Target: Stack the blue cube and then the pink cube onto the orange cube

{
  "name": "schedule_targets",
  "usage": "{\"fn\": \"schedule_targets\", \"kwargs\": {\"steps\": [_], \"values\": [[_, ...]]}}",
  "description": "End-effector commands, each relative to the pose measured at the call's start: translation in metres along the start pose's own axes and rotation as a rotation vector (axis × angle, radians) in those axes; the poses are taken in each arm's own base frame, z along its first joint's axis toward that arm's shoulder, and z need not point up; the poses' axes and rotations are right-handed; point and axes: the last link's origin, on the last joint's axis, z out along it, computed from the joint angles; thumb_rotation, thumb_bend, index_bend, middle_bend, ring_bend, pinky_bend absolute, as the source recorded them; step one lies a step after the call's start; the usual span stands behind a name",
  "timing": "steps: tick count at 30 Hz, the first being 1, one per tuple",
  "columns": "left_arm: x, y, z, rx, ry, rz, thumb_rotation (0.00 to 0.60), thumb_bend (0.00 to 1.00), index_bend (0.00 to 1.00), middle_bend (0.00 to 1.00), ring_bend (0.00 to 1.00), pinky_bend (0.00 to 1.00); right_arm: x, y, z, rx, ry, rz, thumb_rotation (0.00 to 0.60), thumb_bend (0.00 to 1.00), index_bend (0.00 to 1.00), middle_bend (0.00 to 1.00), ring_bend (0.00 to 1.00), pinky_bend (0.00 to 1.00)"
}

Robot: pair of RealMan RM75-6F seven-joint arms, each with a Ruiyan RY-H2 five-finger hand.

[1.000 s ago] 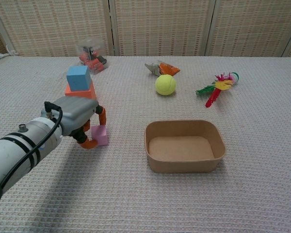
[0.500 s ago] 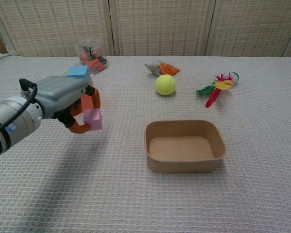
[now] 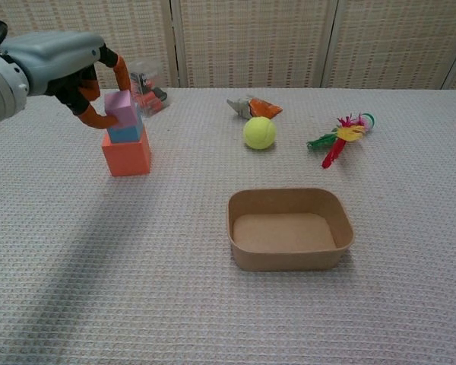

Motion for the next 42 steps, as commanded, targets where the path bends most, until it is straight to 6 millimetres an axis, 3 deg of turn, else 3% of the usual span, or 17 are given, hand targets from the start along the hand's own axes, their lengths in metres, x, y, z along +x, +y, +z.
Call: {"fn": "schedule_targets", "kwargs": {"steps": [1,15,32,42], "values": [[0.007,-0.002,0.016,0.005,0.005,-0.006,0.6,0.31,0.55,1.0,1.0,1.0,0.0,0.001,0.002,-0.01,0.002,-0.001,0.6,0.1,0.0,0.0,0.0,0.0],[0.003,-0.006,0.059,0.008,-0.004,0.084,0.6,0.31,0.56,1.0,1.0,1.0,0.001,0.004,0.007,-0.059,0.024,-0.006,0.6,0.1,0.0,0.0,0.0,0.0],[-0.006,-0.02,0.067,0.019,-0.02,0.145,0.6,0.31,0.54,1.0,1.0,1.0,0.0,0.005,0.008,-0.066,0.021,-0.01,0.6,0.1,0.0,0.0,0.0,0.0],[-0.011,-0.027,0.07,0.032,-0.04,0.159,0.6,0.31,0.48,1.0,1.0,1.0,0.0,0.005,0.009,-0.07,0.02,-0.011,0.6,0.1,0.0,0.0,0.0,0.0]]}}
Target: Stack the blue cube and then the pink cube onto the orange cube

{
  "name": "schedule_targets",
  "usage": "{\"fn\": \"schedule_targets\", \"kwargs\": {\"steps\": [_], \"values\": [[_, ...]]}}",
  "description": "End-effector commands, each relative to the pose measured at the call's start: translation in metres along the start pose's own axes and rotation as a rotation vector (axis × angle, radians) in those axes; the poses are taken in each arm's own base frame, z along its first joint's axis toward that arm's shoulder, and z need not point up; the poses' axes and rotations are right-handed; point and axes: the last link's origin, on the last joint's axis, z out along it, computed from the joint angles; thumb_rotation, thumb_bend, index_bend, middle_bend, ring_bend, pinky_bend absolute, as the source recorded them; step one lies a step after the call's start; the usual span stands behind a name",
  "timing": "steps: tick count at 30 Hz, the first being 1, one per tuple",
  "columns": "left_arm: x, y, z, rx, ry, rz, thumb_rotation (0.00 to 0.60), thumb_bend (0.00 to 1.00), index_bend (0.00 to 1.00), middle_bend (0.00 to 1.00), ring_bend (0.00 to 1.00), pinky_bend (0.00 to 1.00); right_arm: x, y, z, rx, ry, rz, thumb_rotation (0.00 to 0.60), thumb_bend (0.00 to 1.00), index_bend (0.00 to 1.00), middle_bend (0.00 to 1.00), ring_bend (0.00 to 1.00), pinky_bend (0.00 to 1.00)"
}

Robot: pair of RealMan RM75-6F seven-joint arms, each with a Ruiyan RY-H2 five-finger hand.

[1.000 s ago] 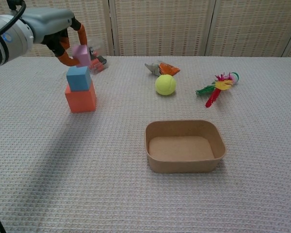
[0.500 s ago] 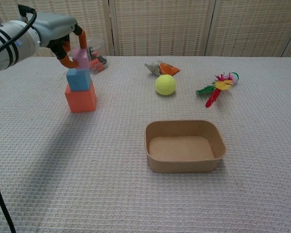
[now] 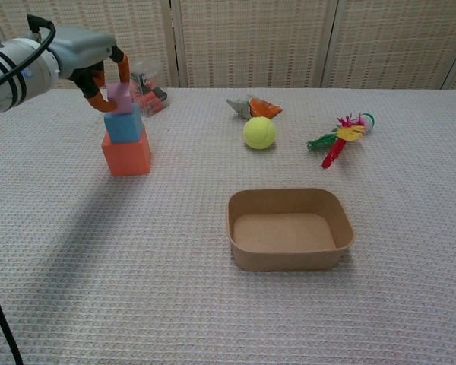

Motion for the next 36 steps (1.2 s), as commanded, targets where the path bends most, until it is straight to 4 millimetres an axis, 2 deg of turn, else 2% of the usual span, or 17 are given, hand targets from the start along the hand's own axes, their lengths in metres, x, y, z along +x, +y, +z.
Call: {"fn": "schedule_targets", "kwargs": {"steps": [1,6,13,18,20,24,27,28,29,30,32,33,34,36], "values": [[-0.001,-0.001,0.001,0.001,-0.001,0.001,0.6,0.31,0.46,1.0,1.0,1.0,0.0,0.0,0.0,-0.001,-0.001,0.0,0.6,0.1,0.0,0.0,0.0,0.0],[-0.001,0.0,0.0,-0.001,0.0,0.001,0.6,0.31,0.32,1.0,1.0,1.0,0.0,0.0,0.0,-0.001,-0.001,-0.002,0.6,0.1,0.0,0.0,0.0,0.0],[-0.001,0.002,-0.002,-0.008,-0.002,0.007,0.6,0.31,0.19,1.0,1.0,1.0,0.0,0.0,-0.001,-0.001,0.0,0.0,0.6,0.1,0.0,0.0,0.0,0.0],[0.002,0.002,-0.007,-0.012,0.0,0.006,0.6,0.31,0.17,1.0,1.0,1.0,0.001,0.0,-0.001,-0.002,0.003,-0.001,0.6,0.1,0.0,0.0,0.0,0.0],[0.005,0.004,-0.015,-0.035,0.007,-0.008,0.6,0.31,0.17,1.0,1.0,1.0,0.001,0.001,-0.001,-0.003,0.003,-0.001,0.6,0.1,0.0,0.0,0.0,0.0],[0.01,-0.003,-0.056,-0.108,0.028,-0.054,0.6,0.31,0.13,1.0,1.0,1.0,0.002,0.002,-0.002,-0.003,0.004,0.001,0.6,0.1,0.0,0.0,0.0,0.0],[0.002,-0.028,-0.107,-0.137,0.022,-0.156,0.6,0.31,0.11,1.0,1.0,1.0,0.004,0.003,-0.003,-0.004,0.01,0.004,0.6,0.1,0.0,0.0,0.0,0.0],[-0.007,-0.04,-0.131,-0.141,0.004,-0.207,0.6,0.31,0.1,0.97,0.98,1.0,0.004,0.003,-0.004,-0.004,0.01,0.004,0.6,0.1,0.0,0.0,0.0,0.0],[-0.014,-0.051,-0.149,-0.142,-0.018,-0.246,0.6,0.31,0.09,0.91,0.94,1.0,0.004,0.003,-0.005,-0.002,0.009,0.002,0.6,0.1,0.0,0.0,0.0,0.0],[-0.023,-0.061,-0.167,-0.145,-0.044,-0.279,0.6,0.31,0.08,0.75,0.8,0.95,0.003,0.002,-0.006,0.0,0.007,0.0,0.6,0.1,0.0,0.0,0.0,0.0],[-0.042,-0.089,-0.208,-0.133,-0.098,-0.309,0.6,0.31,0.06,0.38,0.45,0.68,0.0,0.001,-0.007,0.004,0.0,-0.008,0.6,0.1,0.0,0.0,0.0,0.0],[-0.048,-0.099,-0.224,-0.125,-0.093,-0.315,0.6,0.32,0.05,0.21,0.26,0.47,-0.001,0.0,-0.008,0.006,-0.003,-0.012,0.6,0.1,0.0,0.0,0.0,0.0],[-0.054,-0.107,-0.239,-0.117,-0.077,-0.327,0.6,0.32,0.05,0.12,0.15,0.34,-0.002,-0.001,-0.008,0.009,-0.007,-0.017,0.6,0.1,0.0,0.0,0.0,0.0],[-0.064,-0.123,-0.269,-0.09,0.002,-0.368,0.6,0.32,0.06,0.05,0.03,0.21,-0.004,-0.003,-0.009,0.011,-0.014,-0.023,0.6,0.1,0.0,0.0,0.0,0.0]]}}
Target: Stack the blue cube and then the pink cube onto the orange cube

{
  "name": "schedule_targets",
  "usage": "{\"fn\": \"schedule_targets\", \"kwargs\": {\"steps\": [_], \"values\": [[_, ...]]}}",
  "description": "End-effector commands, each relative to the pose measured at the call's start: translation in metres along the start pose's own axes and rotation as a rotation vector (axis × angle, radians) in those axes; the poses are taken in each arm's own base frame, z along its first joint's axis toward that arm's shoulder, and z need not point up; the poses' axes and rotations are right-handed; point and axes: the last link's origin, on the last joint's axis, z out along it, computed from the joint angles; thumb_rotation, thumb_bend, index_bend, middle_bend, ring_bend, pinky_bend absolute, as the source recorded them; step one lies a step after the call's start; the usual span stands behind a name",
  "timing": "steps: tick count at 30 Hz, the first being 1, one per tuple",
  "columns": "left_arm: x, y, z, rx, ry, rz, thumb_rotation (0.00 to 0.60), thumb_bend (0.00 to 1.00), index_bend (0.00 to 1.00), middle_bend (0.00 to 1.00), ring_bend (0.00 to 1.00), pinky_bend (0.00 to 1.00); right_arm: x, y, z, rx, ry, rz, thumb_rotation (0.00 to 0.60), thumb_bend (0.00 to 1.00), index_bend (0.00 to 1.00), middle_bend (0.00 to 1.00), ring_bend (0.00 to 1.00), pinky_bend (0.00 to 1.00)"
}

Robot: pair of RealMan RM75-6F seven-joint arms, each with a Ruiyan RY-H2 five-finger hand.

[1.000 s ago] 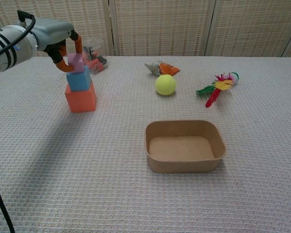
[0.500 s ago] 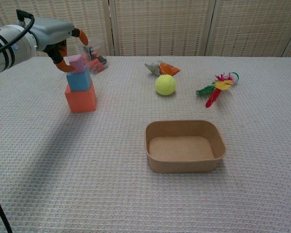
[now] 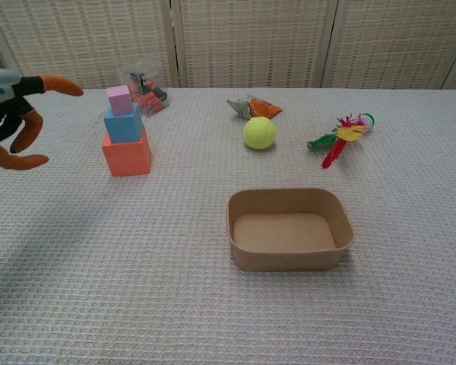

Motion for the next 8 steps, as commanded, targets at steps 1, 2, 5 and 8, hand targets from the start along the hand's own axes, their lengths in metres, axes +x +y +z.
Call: {"fn": "schedule_targets", "kwargs": {"steps": [1,2,5,8], "values": [[-0.019,-0.049,-0.122,0.06,0.084,-0.119,0.6,0.32,0.06,0.04,0.01,0.18,-0.003,-0.002,-0.001,0.002,-0.009,-0.004,0.6,0.1,0.0,0.0,0.0,0.0],[-0.021,-0.052,-0.13,0.06,0.106,-0.134,0.6,0.32,0.06,0.04,0.0,0.17,-0.004,-0.003,-0.001,0.0,-0.009,-0.004,0.6,0.1,0.0,0.0,0.0,0.0],[-0.023,-0.06,-0.139,0.045,0.1,-0.135,0.6,0.32,0.07,0.04,0.0,0.15,-0.005,-0.003,-0.003,-0.007,-0.008,-0.003,0.6,0.1,0.0,0.0,0.0,0.0],[-0.02,-0.065,-0.138,0.053,0.125,-0.123,0.6,0.32,0.07,0.04,0.0,0.15,-0.005,-0.004,-0.005,-0.014,0.004,0.005,0.6,0.1,0.0,0.0,0.0,0.0]]}}
